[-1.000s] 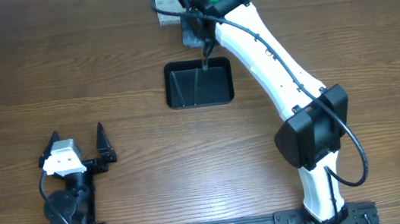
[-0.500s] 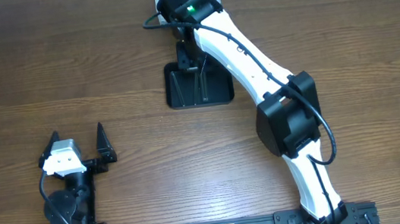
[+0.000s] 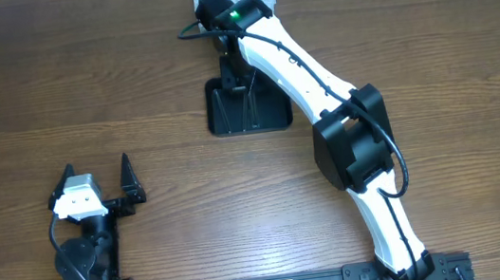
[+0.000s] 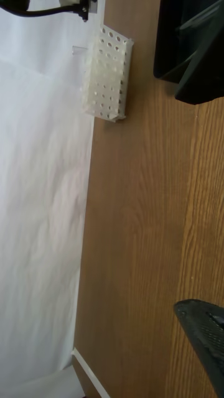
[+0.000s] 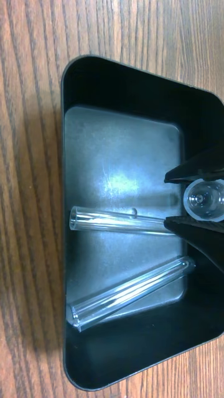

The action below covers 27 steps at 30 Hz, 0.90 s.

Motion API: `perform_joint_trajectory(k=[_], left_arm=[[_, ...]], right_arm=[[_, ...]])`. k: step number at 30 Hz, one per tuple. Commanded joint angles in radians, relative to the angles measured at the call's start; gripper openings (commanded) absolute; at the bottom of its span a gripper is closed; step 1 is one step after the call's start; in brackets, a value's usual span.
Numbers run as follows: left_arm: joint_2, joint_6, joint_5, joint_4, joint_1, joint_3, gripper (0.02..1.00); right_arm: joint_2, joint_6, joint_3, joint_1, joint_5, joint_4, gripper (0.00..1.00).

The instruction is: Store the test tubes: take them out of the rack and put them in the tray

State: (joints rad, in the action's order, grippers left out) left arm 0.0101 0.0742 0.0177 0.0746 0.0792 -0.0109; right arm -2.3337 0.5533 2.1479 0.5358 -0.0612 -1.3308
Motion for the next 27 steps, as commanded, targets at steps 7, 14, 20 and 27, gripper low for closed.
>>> perform_joint_trajectory(k=[7, 14, 20, 27], left_arm=[[-0.007, -0.011, -0.007, 0.002, 0.005, 0.005, 0.998], [-0.007, -0.011, -0.007, 0.002, 0.005, 0.005, 0.998], [-0.007, -0.011, -0.007, 0.002, 0.005, 0.005, 0.998], [-0.007, -0.011, -0.007, 0.002, 0.005, 0.005, 0.998]], right_arm=[[-0.043, 0.015, 0.008, -0.025, 0.0, 0.003, 0.018], [-0.088, 0.015, 0.008, -0.026, 0.001, 0.012, 0.023], [-0.116, 0.015, 0.007, -0.031, 0.0, 0.039, 0.071], [-0.118, 0.014, 0.008, -0.033, 0.001, 0.054, 0.555]])
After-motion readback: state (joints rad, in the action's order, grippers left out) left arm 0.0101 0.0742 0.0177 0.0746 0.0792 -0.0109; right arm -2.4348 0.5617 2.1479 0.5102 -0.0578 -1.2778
